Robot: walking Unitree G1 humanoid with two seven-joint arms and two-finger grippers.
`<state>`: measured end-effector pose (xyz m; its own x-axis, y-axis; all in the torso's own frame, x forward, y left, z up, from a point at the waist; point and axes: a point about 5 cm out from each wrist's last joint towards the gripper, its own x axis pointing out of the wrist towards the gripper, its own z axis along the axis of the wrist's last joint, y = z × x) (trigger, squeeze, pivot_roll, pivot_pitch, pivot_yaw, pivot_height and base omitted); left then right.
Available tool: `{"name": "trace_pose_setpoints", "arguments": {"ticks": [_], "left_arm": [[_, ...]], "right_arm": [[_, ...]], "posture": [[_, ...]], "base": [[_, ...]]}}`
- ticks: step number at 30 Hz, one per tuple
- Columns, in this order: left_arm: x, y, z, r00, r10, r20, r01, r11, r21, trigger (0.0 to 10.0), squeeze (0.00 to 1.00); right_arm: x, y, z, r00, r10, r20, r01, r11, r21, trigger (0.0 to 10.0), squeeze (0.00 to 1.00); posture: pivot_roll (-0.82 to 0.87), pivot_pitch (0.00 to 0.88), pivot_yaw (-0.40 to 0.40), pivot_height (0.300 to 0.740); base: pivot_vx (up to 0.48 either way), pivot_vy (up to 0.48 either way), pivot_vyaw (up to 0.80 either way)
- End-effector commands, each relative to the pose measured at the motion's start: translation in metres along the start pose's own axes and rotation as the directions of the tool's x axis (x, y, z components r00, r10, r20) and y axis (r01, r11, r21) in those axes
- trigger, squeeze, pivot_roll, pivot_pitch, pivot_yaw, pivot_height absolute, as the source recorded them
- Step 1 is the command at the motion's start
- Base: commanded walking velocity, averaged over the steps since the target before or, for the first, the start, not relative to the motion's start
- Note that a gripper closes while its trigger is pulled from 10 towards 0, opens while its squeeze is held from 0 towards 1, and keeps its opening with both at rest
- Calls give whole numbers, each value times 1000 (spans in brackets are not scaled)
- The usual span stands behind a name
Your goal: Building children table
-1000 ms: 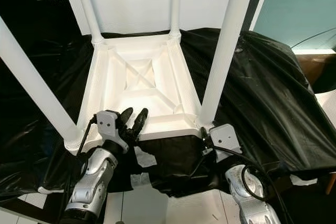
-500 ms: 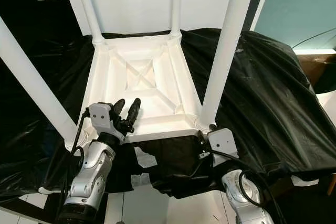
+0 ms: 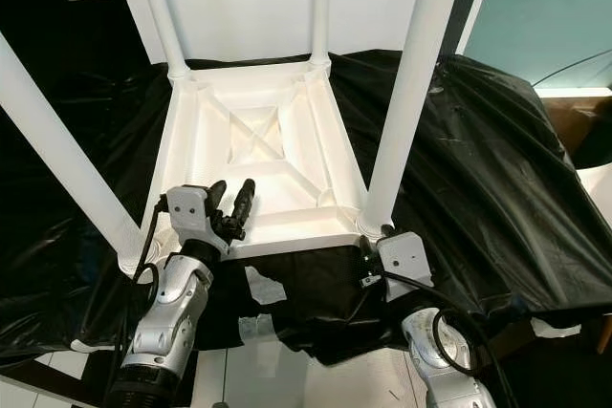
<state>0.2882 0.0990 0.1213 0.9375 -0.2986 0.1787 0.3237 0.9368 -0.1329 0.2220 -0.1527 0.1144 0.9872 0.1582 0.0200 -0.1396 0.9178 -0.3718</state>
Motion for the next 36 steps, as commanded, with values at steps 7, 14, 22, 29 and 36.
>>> {"name": "trace_pose_setpoints", "arguments": {"ticks": [7, 14, 22, 29, 36], "left_arm": [[3, -16, -1, 996, -89, 15, 88, 993, 74, 10000, 0], [-2, -6, -3, 998, -59, 11, 58, 996, 66, 10000, 0], [-1, -7, 3, 997, -57, 55, 53, 995, 81, 10000, 0], [-10, -10, 0, 993, -106, 48, 101, 991, 90, 10000, 0], [-6, -27, -2, 978, -202, 50, 193, 971, 142, 10000, 0]], "right_arm": [[0, -16, 24, 987, -113, 110, 115, 993, -10, 10000, 0], [-5, -2, 22, 992, -66, 108, 69, 997, -18, 10000, 0], [9, -1, 28, 989, -37, 141, 36, 999, 15, 10000, 0], [11, -6, 31, 988, -55, 146, 51, 998, 29, 10000, 0], [8, -13, 28, 978, -163, 132, 154, 985, 77, 10000, 0]], "posture": [[-30, 0, 33, 740], [-7, 0, 11, 740], [46, 0, -27, 740], [47, 0, -36, 740], [24, 0, -2, 740]], "base": [[0, 0, 0], [0, 0, 0], [0, 0, 0], [0, 0, 0], [0, 0, 0]]}}
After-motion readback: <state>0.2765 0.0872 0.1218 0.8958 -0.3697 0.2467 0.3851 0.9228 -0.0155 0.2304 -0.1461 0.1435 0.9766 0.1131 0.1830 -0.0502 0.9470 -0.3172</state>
